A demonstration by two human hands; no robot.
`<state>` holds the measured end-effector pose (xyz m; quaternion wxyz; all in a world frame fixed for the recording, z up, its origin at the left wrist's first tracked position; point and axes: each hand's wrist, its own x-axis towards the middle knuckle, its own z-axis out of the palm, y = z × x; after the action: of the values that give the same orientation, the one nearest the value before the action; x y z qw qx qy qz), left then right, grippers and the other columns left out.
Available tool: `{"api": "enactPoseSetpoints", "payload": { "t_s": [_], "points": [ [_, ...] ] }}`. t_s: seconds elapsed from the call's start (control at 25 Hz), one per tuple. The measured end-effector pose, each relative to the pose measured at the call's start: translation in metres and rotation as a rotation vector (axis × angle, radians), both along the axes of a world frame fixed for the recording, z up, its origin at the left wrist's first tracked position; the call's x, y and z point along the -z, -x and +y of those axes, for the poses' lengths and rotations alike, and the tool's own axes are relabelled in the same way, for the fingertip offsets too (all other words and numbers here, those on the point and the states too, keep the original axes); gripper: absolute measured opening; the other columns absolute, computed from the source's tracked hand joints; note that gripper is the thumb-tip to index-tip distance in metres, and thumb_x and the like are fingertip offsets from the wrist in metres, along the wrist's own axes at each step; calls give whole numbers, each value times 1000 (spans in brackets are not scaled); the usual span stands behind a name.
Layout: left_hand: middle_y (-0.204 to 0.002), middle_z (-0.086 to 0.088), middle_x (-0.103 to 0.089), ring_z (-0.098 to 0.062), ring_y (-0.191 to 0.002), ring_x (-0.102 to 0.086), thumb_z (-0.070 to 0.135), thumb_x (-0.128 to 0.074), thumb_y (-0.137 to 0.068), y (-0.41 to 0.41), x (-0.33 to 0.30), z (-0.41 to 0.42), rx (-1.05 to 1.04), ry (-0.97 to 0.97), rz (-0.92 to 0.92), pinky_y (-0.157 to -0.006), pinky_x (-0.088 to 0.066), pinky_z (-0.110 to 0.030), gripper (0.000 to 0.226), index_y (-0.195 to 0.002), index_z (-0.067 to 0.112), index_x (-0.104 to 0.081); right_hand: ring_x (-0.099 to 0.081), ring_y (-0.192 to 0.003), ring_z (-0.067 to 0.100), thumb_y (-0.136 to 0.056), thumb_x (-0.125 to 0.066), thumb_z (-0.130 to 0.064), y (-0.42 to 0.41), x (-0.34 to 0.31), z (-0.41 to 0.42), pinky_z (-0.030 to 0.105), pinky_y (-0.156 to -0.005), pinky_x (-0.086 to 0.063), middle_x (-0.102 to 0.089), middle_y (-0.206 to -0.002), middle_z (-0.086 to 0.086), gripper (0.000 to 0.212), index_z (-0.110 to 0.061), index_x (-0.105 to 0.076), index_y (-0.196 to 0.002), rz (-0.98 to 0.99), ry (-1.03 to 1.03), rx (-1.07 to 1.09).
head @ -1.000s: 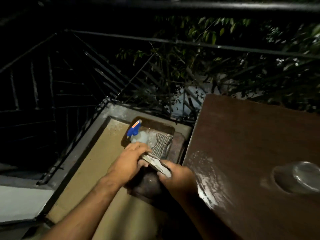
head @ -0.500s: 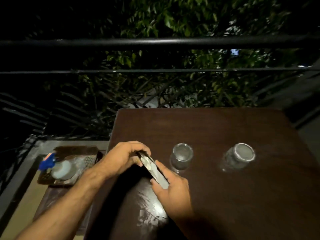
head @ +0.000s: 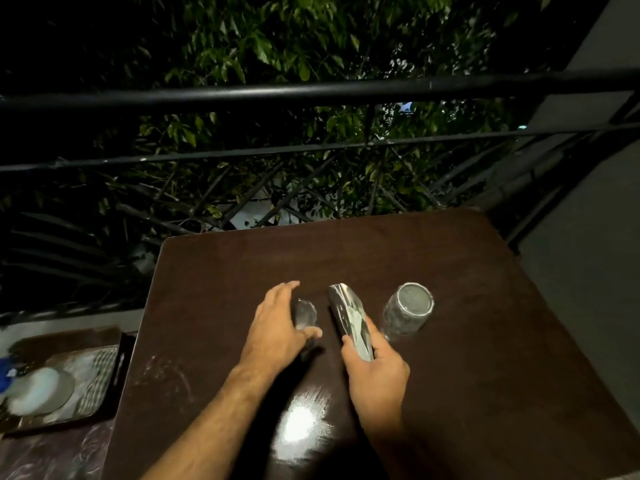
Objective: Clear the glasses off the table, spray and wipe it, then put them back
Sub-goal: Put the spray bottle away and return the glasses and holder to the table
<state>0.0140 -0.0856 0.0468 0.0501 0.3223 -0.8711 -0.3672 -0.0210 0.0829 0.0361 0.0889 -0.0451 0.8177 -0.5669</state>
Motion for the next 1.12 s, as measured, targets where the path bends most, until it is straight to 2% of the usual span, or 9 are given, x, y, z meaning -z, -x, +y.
{"api": "enactPoseSetpoints", "payload": {
  "t_s": [0.08,0.16,0.28,0.44,0.6,0.84,0.96,1.04,1.12],
  "points": [
    [-155,6,-32,-20,-138,-41,42,-88,-64,6,16,1,-25,5,-35,-113,-36,-37,104,-150,29,-31,-56,-78,-25,-80,-77,-20,12,20,-5,-8,-72,-32,-74,-99,-15,48,-31,-66,-126,-5,-23,66],
    [-152,7,-37,-19,-134,-46,43,-88,-64,7,30,1,-61,9,-38,-111,-38,-35,103,-150,28,-34,-60,-82,-14,-80,-76,-24,25,42,-11,-2,-79,-37,-74,-105,-12,49,-33,-65,-127,-13,-45,101],
    [-143,8,-49,-14,-129,-49,37,-91,-60,5,40,2,-108,0,9,-109,-36,-29,97,-145,28,-45,-65,-88,-2,-81,-74,-29,39,68,-12,15,-86,-48,-74,-104,-12,51,-36,-62,-130,-31,-74,122],
    [-139,10,-54,-11,-128,-50,33,-93,-54,8,44,7,-183,-23,56,-112,-37,-31,96,-140,33,-51,-67,-95,1,-80,-75,-29,53,91,-15,16,-88,-48,-73,-109,-10,52,-34,-62,-130,-23,-75,112],
    [-133,15,-57,-7,-121,-54,32,-95,-50,17,49,5,-203,-53,60,-110,-40,-32,96,-136,36,-54,-66,-106,4,-78,-69,-36,55,111,-14,31,-95,-52,-70,-117,-11,56,-32,-59,-133,-30,-73,48],
    [-128,18,-58,-2,-115,-54,29,-95,-50,22,52,9,-224,-45,73,-107,-41,-27,94,-134,37,-55,-60,-118,9,-80,-76,-29,62,118,-8,28,-102,-46,-65,-129,-5,60,-24,-56,-136,63,-93,-56],
    [-126,19,-57,-3,-116,-54,27,-96,-49,21,55,9,-226,-87,90,-108,-41,-27,94,-133,40,-55,-51,-126,9,-76,-79,-41,55,98,0,20,-106,-37,-57,-137,-5,72,-23,-51,-140,61,-47,-56],
    [-125,19,-57,-4,-117,-55,25,-97,-49,20,57,8,-225,-121,101,-106,-40,-25,94,-131,42,-55,-54,-120,16,-72,-76,-47,51,79,18,31,-103,-44,-55,-130,-4,69,-21,-55,-132,171,20,10],
    [-125,16,-59,-5,-115,-56,24,-97,-49,19,60,7,-231,-153,115,-101,-40,-20,93,-130,42,-55,-57,-108,27,-68,-76,-44,65,70,43,46,-95,-49,-51,-121,5,66,-15,-55,-123,323,32,115]
  ]
}}
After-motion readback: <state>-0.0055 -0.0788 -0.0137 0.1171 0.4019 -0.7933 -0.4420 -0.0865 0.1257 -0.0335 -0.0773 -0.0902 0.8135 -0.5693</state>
